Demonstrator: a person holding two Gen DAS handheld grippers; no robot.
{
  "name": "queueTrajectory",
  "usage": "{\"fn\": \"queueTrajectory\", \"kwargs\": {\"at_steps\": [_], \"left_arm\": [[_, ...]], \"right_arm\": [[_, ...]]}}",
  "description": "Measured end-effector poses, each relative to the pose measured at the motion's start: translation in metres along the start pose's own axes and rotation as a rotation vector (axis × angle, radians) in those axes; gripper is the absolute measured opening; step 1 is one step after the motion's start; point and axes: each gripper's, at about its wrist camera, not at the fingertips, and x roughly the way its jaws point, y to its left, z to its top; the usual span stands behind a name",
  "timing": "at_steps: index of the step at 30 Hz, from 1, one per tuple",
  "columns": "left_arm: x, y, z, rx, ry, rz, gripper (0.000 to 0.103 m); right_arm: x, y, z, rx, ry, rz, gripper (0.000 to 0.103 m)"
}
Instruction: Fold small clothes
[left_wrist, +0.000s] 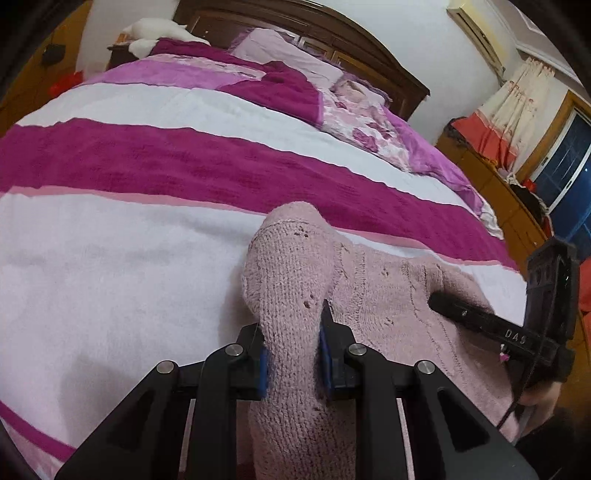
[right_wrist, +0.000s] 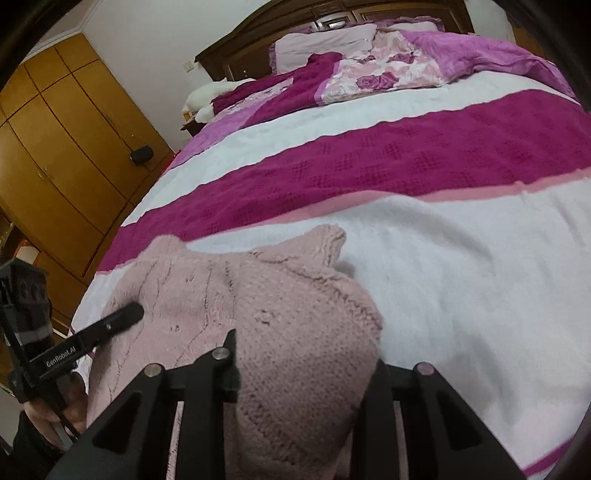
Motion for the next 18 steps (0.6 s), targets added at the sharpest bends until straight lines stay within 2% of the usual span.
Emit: {"fn": "queueTrajectory", "kwargs": {"at_steps": [2,3,4,5,7,9,10,11,12,13,15,17,18], "left_arm": [[0.006,0.001,-0.002,0.036,0.022,0.0,0.003],[0.007,0.005,-0.004,0.049,0.041,-0.014,0.005],[0.001,0.011,-0.006,0.044,0.048,-0.043,0.006],[-0.007,0.016,-0.007,0.037,0.042,-0.063,0.005],[-0.04,0.027,-0.012,0.024,-0.025,-0.055,0.0],[-0.068,0.035,-0.014,-0.022,-0.066,-0.05,0.0],[-0.088,0.038,-0.017,-0.053,-0.121,-0.086,0.0],[-0.097,0.036,-0.017,-0.054,-0.142,-0.099,0.0],[-0.108,0.026,-0.018,-0.031,-0.166,-0.111,0.0],[-0.112,0.018,-0.018,-0.001,-0.17,-0.118,0.0],[-0.112,-0.004,-0.024,0.082,-0.169,-0.122,0.0],[-0.1,-0.015,-0.031,0.121,-0.127,-0.109,0.0],[-0.091,-0.019,-0.039,0.14,-0.095,-0.096,0.0]], "right_arm": [[0.013,0.003,0.006,-0.029,0.049,-0.023,0.029],[0.019,0.003,0.008,-0.039,0.088,-0.055,0.036],[0.021,0.002,0.009,-0.043,0.114,-0.074,0.052],[0.019,0.002,0.009,-0.044,0.136,-0.089,0.057],[0.002,0.002,0.004,-0.054,0.144,-0.117,0.06],[-0.027,0.009,-0.006,-0.139,0.068,-0.239,0.06],[-0.047,0.016,-0.016,-0.205,-0.014,-0.367,0.061],[-0.061,0.022,-0.025,-0.239,-0.08,-0.482,0.061],[-0.07,0.027,-0.03,-0.25,-0.13,-0.544,0.061],[-0.076,0.036,-0.033,-0.259,-0.135,-0.555,0.061],[-0.088,0.055,-0.04,-0.248,-0.176,-0.501,0.058],[-0.099,0.073,-0.055,-0.206,-0.247,-0.365,0.057],[-0.094,0.083,-0.064,-0.198,-0.232,-0.295,0.05]]}}
